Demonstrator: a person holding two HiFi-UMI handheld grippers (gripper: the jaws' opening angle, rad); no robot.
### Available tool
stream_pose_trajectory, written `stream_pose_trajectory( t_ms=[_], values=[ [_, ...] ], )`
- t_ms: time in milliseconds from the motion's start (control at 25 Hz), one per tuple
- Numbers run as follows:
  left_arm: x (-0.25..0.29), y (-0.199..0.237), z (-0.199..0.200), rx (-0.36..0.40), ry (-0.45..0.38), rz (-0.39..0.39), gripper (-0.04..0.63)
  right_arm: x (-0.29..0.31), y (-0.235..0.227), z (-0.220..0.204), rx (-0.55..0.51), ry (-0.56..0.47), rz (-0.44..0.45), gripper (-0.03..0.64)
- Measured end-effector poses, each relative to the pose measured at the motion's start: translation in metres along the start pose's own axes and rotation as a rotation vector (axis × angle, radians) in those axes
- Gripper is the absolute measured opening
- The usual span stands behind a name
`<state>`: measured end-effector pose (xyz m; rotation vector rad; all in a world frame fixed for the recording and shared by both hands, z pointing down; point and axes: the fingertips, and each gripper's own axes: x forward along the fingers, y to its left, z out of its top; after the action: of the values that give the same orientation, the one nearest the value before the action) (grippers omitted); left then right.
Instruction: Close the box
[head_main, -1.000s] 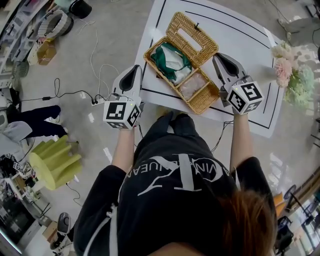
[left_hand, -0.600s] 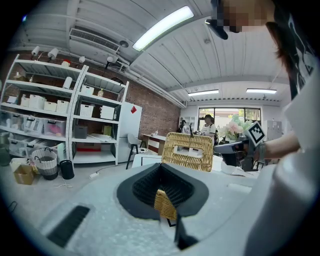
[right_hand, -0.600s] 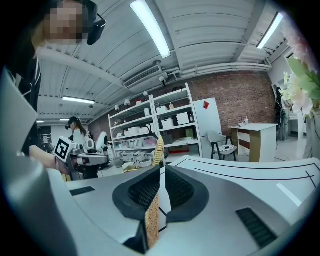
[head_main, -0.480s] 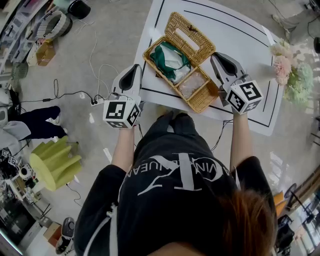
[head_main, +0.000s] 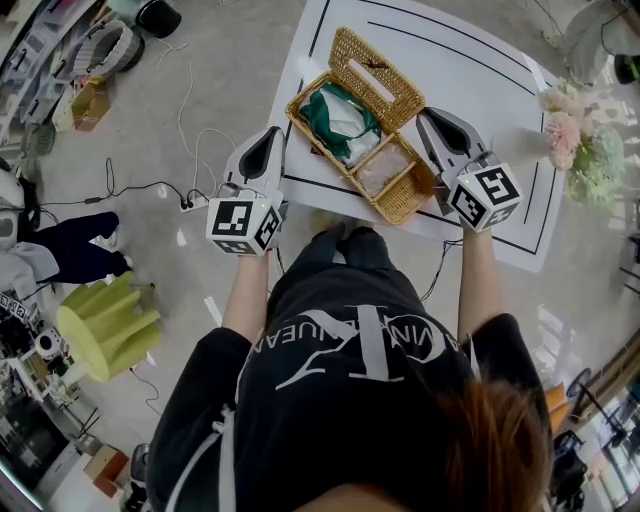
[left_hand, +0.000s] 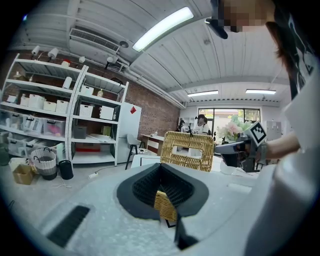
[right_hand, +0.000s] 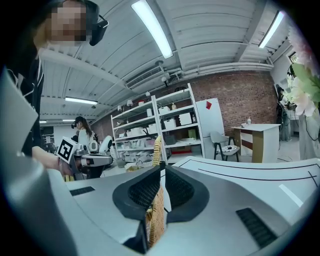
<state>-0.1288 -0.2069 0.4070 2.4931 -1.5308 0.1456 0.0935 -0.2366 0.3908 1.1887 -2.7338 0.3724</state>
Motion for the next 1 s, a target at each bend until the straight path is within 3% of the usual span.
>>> stream_pose_trajectory(
  t_ms=[560, 1000],
  values=[
    [0.017, -0.027, 0.006, -0.013, -0.013, -0.098, 0.011, 0.0, 0.01, -0.002, 0.016, -0.011, -0.007, 0.014],
    [0.015, -0.018, 0.005, -0.015, -0.01, -0.077, 0.011, 0.0, 0.016, -0.003, 0.045, -0.025, 0.004, 0.015]
  ],
)
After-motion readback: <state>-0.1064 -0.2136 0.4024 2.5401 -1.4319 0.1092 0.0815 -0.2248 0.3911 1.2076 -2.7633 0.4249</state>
